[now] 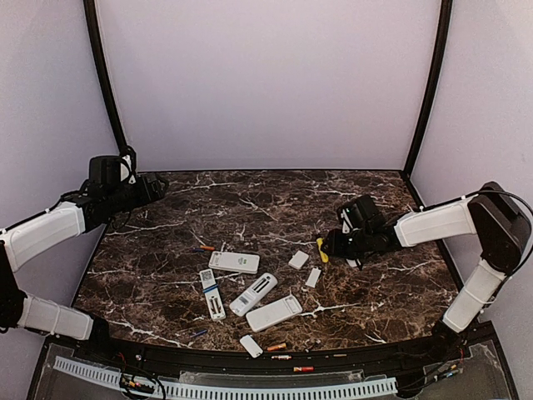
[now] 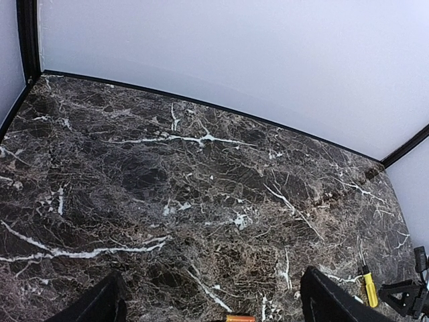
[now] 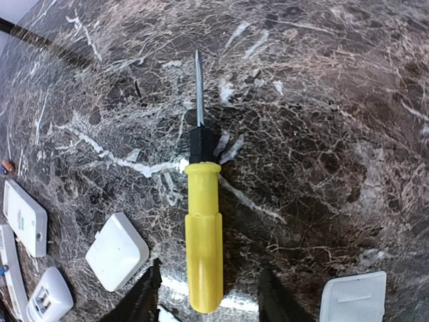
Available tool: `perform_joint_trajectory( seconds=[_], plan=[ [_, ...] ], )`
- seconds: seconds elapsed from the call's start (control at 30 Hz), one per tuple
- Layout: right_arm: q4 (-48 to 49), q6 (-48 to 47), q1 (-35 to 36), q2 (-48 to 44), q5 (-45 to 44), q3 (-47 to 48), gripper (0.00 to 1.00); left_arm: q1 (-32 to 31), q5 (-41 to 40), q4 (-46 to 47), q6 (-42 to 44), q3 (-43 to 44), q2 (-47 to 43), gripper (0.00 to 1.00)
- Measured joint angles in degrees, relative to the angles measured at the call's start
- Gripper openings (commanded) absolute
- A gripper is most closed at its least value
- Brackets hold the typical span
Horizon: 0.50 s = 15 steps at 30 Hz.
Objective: Unload the batteries from the remote control
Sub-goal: Place the screwdriver at the center of the board, then reset both arms
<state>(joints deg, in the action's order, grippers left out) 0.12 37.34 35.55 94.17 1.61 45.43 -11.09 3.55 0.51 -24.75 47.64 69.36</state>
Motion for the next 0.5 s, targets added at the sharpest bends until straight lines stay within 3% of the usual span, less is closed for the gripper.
perform_joint_trajectory(
  seconds=[0.13, 0.33, 0.5],
  plan=[
    [-0.15, -0.22, 0.00, 0.00, -0.15, 0.02, 0.69, 0.00, -0.02, 0.96, 0.04, -0.48, 0.00, 0.89],
    [-1.95, -2.49, -0.13, -3.06, -1.36, 0.09, 0.97, 0.11, -0.02, 2.51, 1.57, -0.94, 0.00, 0.91],
    [-3.02, -6.25, -4.09, -8.37, -0.39, 2.12, 0.99, 2.12, 0.57, 5.88, 4.72, -1.11, 0.83, 0.92]
  ],
)
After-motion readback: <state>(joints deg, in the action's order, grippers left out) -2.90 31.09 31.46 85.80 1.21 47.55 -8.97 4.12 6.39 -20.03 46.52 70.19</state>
